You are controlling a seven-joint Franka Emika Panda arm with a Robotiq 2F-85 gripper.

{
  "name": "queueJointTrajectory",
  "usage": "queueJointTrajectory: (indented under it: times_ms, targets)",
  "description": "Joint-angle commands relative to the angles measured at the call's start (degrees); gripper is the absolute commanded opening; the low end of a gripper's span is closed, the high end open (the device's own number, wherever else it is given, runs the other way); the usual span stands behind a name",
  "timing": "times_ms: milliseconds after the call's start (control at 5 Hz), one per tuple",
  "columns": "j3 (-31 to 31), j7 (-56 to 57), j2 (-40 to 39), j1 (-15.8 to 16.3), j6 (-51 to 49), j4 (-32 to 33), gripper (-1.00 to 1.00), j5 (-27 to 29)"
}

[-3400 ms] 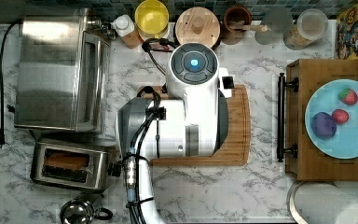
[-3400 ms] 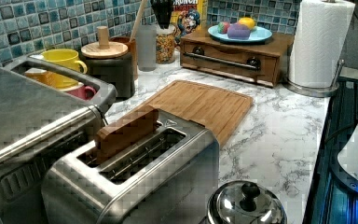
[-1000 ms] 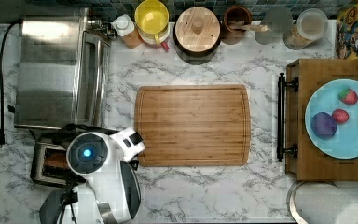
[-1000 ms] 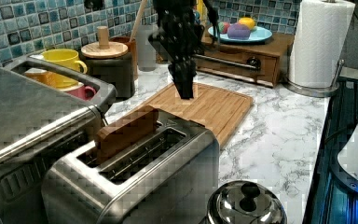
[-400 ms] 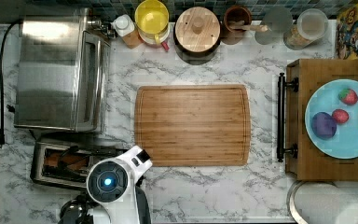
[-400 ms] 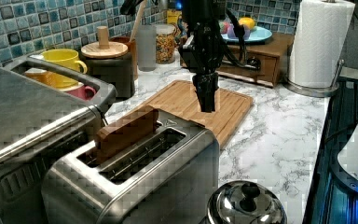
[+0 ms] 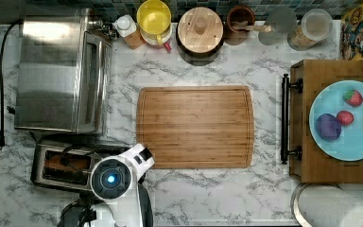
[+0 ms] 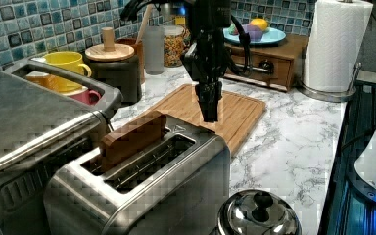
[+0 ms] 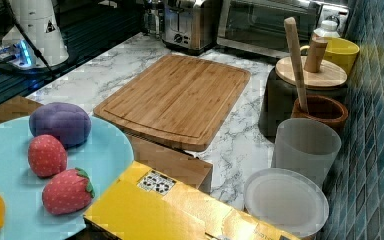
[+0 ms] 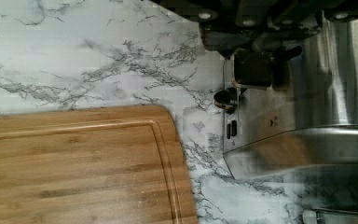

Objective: Turn on the toaster.

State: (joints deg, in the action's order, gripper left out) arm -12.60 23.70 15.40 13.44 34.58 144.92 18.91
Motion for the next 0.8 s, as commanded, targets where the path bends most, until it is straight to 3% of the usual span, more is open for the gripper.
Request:
queueJointTrajectory:
  times_ms: [200, 400, 800]
  targets:
    - [0.32, 3.86, -2.84, 1.00, 4.57, -1.79, -1.00, 2.82]
    - [-0.03, 3.73, -4.86, 1.40, 3.92, -2.93, -1.00, 1.72]
    - [-0.71, 6.48, -4.24, 3.04, 3.50, -3.36, -1.00, 5.11]
